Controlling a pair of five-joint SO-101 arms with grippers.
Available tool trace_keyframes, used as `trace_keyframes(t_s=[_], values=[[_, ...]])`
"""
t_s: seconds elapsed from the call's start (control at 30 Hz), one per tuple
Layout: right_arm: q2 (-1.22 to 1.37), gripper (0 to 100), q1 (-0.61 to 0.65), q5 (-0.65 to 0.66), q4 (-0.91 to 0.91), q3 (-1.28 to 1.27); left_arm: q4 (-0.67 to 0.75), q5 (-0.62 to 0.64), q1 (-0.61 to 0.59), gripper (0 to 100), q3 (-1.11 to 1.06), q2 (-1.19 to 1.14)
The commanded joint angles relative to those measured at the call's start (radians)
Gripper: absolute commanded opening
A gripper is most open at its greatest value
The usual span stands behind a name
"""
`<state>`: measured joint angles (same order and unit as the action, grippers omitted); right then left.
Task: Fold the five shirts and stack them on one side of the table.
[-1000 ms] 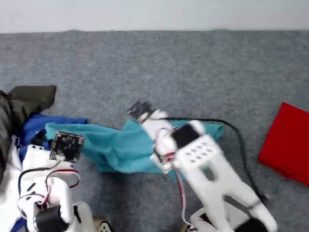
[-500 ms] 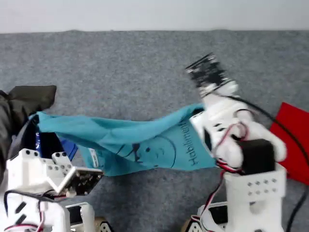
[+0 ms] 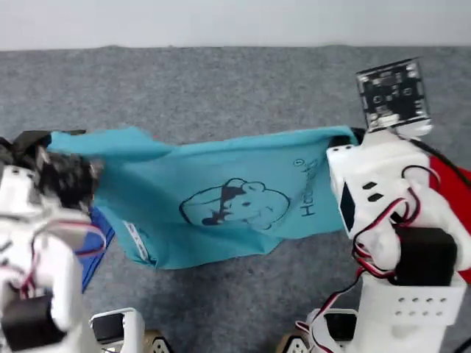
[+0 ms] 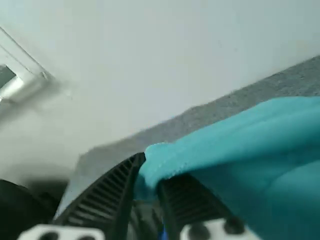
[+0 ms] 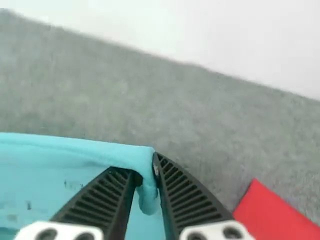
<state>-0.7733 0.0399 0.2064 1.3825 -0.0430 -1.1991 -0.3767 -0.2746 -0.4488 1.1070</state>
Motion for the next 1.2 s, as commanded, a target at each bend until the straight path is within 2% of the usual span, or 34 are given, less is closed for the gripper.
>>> trace_keyframes(t_s=[0.0,0.33,0.6,0.73,0.9,1.03,1.17], values=[[-0.019,0.9,-0.050,-0.038,-0.104,0.051,0.000,0.064,0.026,1,0.120,-0.114],[-0.027,0.9,-0.065,-0.035,-0.328,0.060,0.002,0.064,0.238,1,0.493,-0.381],[-0.019,0.9,-0.067,-0.029,-0.406,0.210,-0.012,0.064,0.242,1,0.814,-0.537],[-0.030,0.9,-0.068,0.051,-0.449,0.232,-0.034,0.064,0.244,1,0.898,-0.543],[-0.059,0.9,-0.177,0.057,-0.472,0.232,-0.041,0.057,0.241,1,0.981,-0.543],[-0.065,0.9,-0.245,0.058,-0.466,0.227,-0.040,-0.018,0.241,1,1.018,-0.546],[-0.061,0.9,-0.277,0.060,-0.475,0.227,-0.041,-0.020,0.241,1,1.018,-0.549]])
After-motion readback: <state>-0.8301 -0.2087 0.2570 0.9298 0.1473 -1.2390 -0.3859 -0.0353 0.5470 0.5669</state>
